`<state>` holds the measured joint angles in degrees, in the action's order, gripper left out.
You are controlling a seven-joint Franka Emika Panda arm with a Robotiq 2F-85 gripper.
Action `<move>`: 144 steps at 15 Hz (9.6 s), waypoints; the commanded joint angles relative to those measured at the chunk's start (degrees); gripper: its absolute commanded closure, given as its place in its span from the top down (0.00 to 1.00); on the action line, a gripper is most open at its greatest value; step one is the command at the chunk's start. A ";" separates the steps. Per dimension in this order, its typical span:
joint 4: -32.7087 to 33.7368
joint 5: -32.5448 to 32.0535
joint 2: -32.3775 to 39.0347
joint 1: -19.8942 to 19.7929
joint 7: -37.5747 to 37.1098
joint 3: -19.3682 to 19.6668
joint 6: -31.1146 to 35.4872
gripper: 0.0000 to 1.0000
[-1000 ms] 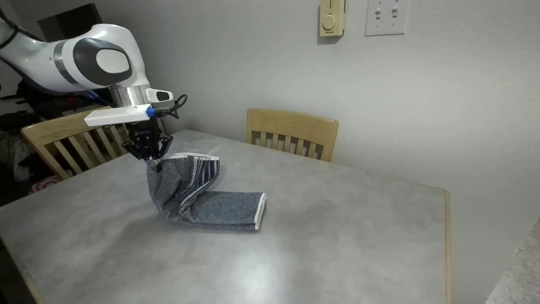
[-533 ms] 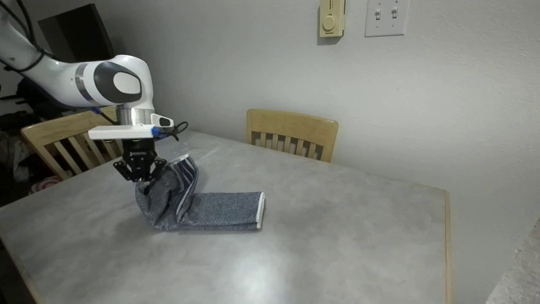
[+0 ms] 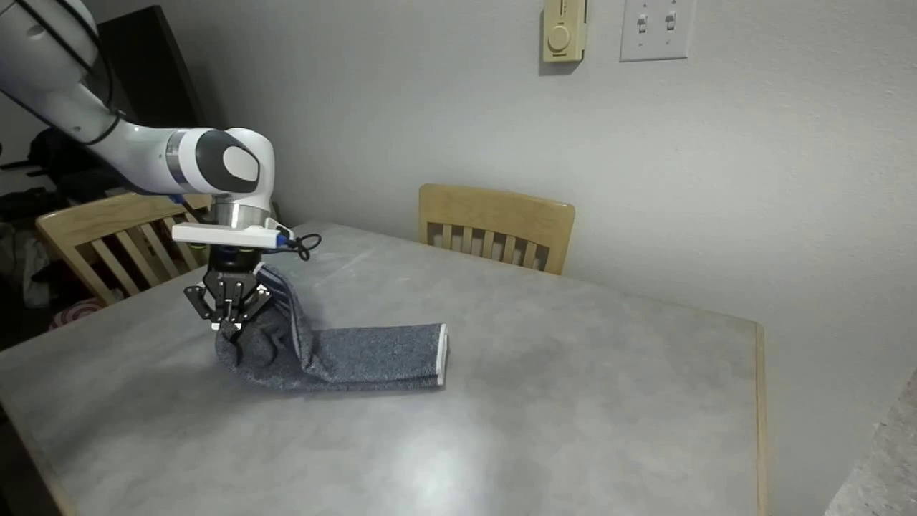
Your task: Unfold the towel
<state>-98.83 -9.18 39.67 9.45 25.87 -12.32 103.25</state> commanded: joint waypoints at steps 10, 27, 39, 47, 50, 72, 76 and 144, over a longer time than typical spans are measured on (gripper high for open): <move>7.70 -2.49 4.68 4.90 -1.85 -0.58 -2.51 0.55; 4.24 -9.64 0.01 12.81 -29.29 4.02 15.08 1.00; 2.04 -21.67 -1.33 21.91 -65.41 16.40 26.46 1.00; 1.52 -29.34 -1.55 24.50 -92.57 19.45 26.45 0.31; 1.33 -28.99 -1.52 22.71 -95.13 16.97 25.95 0.10; -27.82 17.16 -32.27 -31.13 -14.97 -7.53 30.40 0.00; -24.68 21.37 -29.43 -27.35 2.64 1.86 22.67 0.00; -5.12 2.61 -9.58 -7.59 24.02 4.71 6.01 0.22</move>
<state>-101.70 -6.43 33.37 1.79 55.28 -9.42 106.01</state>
